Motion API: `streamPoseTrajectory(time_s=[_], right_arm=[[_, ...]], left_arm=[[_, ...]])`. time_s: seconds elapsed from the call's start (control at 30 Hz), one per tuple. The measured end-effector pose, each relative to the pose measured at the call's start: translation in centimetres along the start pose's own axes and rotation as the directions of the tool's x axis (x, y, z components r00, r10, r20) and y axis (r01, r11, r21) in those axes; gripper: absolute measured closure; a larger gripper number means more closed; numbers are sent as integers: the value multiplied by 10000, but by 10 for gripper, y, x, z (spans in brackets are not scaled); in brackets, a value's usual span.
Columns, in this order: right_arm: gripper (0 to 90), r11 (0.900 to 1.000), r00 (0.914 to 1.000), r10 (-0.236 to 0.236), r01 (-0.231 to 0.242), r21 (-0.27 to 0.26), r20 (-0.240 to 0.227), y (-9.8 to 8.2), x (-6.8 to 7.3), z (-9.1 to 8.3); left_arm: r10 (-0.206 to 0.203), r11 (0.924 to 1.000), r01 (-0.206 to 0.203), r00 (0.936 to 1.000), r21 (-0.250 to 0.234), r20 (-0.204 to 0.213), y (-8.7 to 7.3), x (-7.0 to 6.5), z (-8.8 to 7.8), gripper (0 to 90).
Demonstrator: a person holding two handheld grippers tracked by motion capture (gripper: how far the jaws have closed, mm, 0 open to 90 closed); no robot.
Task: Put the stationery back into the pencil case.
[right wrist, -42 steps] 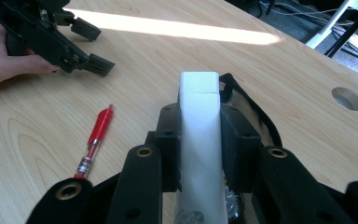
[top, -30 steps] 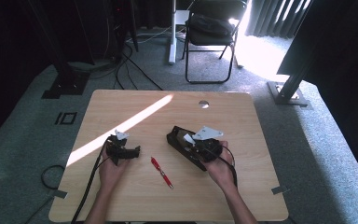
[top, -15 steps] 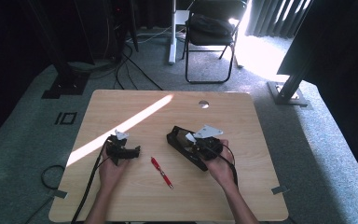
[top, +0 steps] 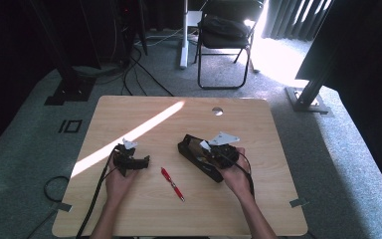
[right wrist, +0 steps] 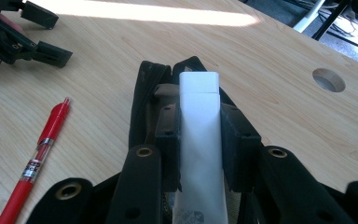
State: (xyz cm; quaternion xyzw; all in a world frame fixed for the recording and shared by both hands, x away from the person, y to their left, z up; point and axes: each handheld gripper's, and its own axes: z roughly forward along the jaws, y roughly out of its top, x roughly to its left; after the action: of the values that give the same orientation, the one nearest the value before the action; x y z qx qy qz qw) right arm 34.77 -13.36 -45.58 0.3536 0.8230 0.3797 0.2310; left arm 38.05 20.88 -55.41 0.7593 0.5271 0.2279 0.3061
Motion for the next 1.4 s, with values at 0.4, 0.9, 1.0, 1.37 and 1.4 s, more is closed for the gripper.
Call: streamPoseTrajectory(time_s=[0.4,0.9,1.0,1.37,1.4], right_arm=[[712,9998,9999,147,-146,144,-4,-1,-8,6],[711,9995,9998,198,-197,262,-4,2,-16,14],[711,9995,9998,173,-172,270,-37,2,-17,17],[710,9983,9998,167,-159,565,-138,1,-19,28],[710,9981,9998,177,-169,596,-135,0,-19,29]], left_arm=[[0,10000,0,10000,1,2,0,0,0,89],[-20,10000,20,10000,-15,0,0,0,0,89],[-19,10000,19,10000,-16,0,0,0,0,89],[-6,10000,6,10000,-3,0,0,0,0,89],[-3,10000,3,10000,-2,-2,0,0,0,89]])
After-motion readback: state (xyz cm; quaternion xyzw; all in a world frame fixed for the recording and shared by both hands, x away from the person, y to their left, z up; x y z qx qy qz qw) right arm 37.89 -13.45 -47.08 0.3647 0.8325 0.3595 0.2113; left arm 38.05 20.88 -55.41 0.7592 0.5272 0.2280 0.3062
